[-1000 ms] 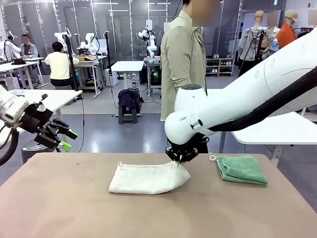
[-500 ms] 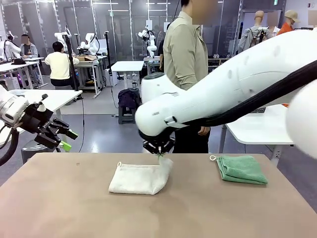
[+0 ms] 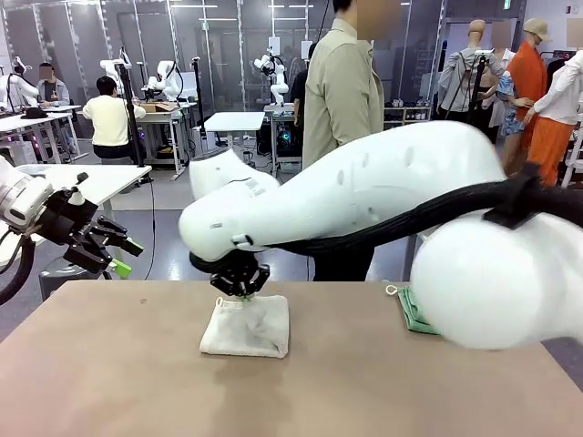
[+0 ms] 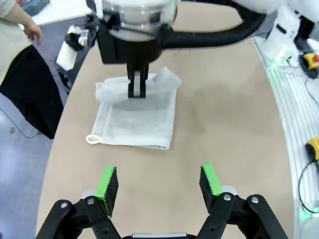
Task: Fold the towels and place them in the basket.
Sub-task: When a person lays out a Towel with hook on the table, fold it in half twice.
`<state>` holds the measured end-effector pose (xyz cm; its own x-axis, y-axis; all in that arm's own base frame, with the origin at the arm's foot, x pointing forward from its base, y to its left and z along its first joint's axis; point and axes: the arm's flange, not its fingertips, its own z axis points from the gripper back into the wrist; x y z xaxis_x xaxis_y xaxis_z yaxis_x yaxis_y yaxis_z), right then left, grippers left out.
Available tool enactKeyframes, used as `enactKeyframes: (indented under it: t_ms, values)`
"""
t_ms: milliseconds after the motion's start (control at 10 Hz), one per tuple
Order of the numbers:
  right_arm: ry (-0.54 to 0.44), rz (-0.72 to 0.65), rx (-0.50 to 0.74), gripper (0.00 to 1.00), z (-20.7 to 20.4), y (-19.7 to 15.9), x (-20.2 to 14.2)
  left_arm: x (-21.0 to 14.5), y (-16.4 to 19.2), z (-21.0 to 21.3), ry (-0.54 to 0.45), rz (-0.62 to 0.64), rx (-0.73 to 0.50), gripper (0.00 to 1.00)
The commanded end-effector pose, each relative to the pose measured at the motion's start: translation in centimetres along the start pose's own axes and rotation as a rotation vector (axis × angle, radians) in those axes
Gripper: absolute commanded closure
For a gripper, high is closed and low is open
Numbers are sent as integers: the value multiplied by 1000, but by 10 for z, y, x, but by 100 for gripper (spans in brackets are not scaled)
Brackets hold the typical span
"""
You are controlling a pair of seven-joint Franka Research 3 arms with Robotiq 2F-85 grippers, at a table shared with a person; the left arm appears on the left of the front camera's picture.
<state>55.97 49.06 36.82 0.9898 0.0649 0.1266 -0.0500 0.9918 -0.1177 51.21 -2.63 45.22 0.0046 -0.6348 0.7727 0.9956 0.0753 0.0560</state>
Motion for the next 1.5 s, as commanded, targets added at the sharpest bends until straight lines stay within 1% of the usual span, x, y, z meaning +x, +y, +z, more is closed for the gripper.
enactKeyframes:
  t_ms: [0, 200, 300, 600, 700, 800, 900, 1000, 1100, 1200, 1300, 1400]
  values:
    - [-25, -76, -23, 100, -2, 27, 11, 1, 0, 0, 4, 10, 5, 16]
    - [-49, -118, -7, 100, -11, 45, 11, 1, 0, 0, 4, 10, 5, 16]
    - [-78, -136, -6, 100, -18, 50, 13, 1, 0, 0, 4, 10, 5, 16]
    - [-94, -186, 52, 100, -32, 57, 18, 1, 0, 0, 4, 10, 5, 16]
    - [-94, -191, 67, 75, -32, 58, 17, 1, 0, 0, 4, 10, 5, 16]
    - [-91, -201, 82, 75, -32, 57, 16, 1, 0, 0, 4, 10, 5, 16]
    - [-90, -207, 91, 55, -31, 55, 14, 1, 0, 0, 4, 10, 5, 16]
    - [-91, -218, 98, 71, -28, 52, 11, 1, 0, 0, 4, 10, 5, 16]
    - [-85, -227, 97, 35, -25, 48, 7, 1, 0, 0, 4, 10, 5, 16]
    - [-82, -230, 100, 51, -22, 43, 3, 1, 0, 0, 4, 10, 5, 16]
    - [-92, -227, 104, 57, -15, 35, -4, 1, 0, 0, 4, 10, 5, 16]
    - [-90, -232, 124, 57, -3, 16, -14, 1, 0, 0, 4, 10, 5, 16]
